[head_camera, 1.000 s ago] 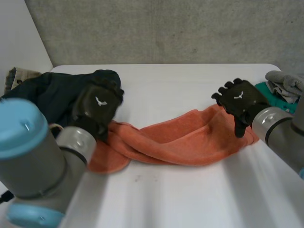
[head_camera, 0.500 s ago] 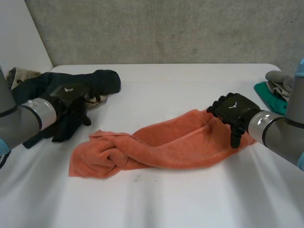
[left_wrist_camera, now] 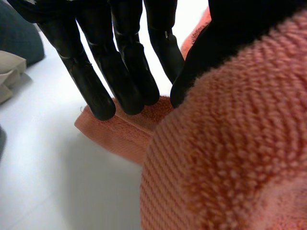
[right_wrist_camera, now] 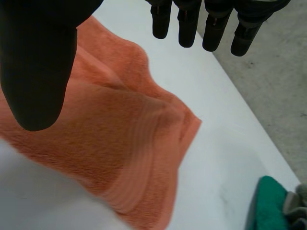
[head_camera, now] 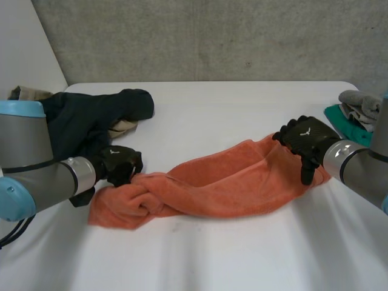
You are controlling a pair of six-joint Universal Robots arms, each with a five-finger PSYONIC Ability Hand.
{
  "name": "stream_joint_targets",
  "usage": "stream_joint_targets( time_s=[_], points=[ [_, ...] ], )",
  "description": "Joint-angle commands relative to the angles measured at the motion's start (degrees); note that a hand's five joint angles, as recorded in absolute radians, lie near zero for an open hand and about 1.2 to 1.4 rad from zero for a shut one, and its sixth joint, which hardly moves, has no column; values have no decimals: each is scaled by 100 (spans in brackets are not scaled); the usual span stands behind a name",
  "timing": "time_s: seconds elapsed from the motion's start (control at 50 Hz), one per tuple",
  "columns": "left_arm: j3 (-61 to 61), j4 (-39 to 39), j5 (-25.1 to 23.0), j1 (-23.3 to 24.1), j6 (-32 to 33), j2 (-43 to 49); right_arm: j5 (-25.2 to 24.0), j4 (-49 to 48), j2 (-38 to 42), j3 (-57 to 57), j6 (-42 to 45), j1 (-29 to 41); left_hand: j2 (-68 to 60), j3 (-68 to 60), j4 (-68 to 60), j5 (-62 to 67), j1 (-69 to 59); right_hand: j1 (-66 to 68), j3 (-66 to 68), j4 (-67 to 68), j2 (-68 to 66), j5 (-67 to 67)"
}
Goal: Fold the laundry.
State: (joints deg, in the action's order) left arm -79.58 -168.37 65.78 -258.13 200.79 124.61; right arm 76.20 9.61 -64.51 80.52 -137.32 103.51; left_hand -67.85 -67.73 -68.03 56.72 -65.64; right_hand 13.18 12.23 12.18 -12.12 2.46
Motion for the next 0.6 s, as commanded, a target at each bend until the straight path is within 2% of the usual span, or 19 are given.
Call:
stream_joint_targets(
  time_s=[0.02,0.12,0.22,0.28,0.36,0.5,0.52,0.54,0.56,0.6],
  points=[
    [48,340,137,27,162,-524,44,-12,201,-546,57,-95,-1215,-1227,-1197,1328,-1436,-318,-223,-218,212,-246],
    [74,217,532,70,118,-1298,53,-12,210,-827,39,-86,-1215,-1227,-1197,1328,-1436,-318,-223,-218,212,-246],
    [-83,-572,1094,245,100,-2201,35,-12,184,-907,13,-33,-1215,-1227,-1197,1328,-1436,-318,-223,-218,212,-246],
    [-347,-881,1218,351,135,-2476,27,6,201,-898,-5,-24,-1215,-1227,-1197,1328,-1436,-318,-223,-218,212,-246],
    [-673,-1225,1236,343,162,-2389,27,6,210,-775,-23,-24,-1215,-1227,-1197,1328,-1436,-318,-223,-218,212,-246],
    [-831,-1137,1306,404,320,-1949,9,14,280,-547,48,-15,-1215,-1227,-1197,1328,-1436,-318,-223,-218,212,-246],
    [-857,-1128,1315,369,355,-1932,9,14,298,-538,48,-24,-884,-896,-867,997,-1105,-318,-223,-218,212,-246],
    [-919,-1111,1332,334,442,-1888,-8,23,324,-520,39,-33,3382,3371,3400,-3269,3161,-318,-223,-218,212,-246],
    [-954,-1111,1350,325,487,-1862,-9,23,325,-503,30,-42,4540,4529,4558,-4428,4320,-318,-223,-218,212,-246],
    [-1016,-1137,1376,316,566,-1783,-9,23,325,-476,30,-59,4469,4458,4487,-4356,4248,-318,-223,-218,212,-246]
  ],
)
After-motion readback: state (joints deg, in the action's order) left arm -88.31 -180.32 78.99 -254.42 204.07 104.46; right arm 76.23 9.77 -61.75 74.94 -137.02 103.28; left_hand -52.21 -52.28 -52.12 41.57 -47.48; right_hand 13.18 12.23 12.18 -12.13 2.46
